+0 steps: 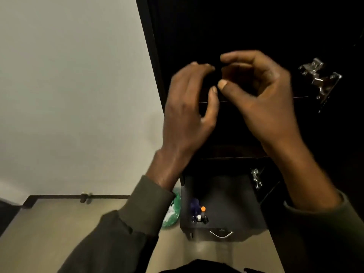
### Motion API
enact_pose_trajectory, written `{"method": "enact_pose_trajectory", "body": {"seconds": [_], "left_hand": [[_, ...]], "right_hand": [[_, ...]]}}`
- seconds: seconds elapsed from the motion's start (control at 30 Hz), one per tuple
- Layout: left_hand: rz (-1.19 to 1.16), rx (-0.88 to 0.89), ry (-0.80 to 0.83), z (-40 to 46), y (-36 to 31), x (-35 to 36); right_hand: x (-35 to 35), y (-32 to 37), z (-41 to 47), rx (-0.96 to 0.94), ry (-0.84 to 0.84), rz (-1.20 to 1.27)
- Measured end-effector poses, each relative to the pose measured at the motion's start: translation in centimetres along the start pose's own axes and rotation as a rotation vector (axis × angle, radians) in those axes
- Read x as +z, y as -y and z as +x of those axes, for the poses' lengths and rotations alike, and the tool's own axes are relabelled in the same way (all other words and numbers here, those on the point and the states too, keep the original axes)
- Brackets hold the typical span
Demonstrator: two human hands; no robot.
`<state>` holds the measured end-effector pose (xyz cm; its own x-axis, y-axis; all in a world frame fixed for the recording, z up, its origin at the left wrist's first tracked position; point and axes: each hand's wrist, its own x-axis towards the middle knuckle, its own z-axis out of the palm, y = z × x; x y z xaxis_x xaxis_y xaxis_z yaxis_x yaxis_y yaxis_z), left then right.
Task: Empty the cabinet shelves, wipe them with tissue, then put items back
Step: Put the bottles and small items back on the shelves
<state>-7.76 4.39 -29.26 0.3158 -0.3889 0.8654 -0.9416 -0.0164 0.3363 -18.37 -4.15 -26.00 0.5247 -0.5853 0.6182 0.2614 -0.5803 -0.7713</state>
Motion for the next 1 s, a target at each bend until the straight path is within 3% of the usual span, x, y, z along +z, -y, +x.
{"method": "enact_pose_trajectory", "body": {"seconds": [0.33,0.47,0.6,0.8,0.9,1.0], "left_hand": [[-0.06,-0.388,0.134,-13.1,5.1,4.0],[-0.02,-0.553,0.183,-19.0,8.3,5.7],[0.055,-0.71,0.437,-24.0,10.4,7.3],[0.056,-0.823,1.018,-28.8,12.6,9.0],[0.016,-0.799,1.158,-30.7,13.7,9.6],[0.044,-0.789,1.195,-31.8,14.4,10.1]], "right_hand": [[2.5,-10.1,-8.9,0.503,0.078,0.076],[3.7,-16.9,-13.5,0.878,0.109,0.247],[4.3,-24.2,-19.3,1.133,0.154,0.114],[3.9,-33.3,-26.2,1.081,0.369,-0.246],[4.5,-32.9,-26.1,1.006,0.5,-0.314],[5.2,-32.9,-25.9,0.906,0.654,-0.39]]}}
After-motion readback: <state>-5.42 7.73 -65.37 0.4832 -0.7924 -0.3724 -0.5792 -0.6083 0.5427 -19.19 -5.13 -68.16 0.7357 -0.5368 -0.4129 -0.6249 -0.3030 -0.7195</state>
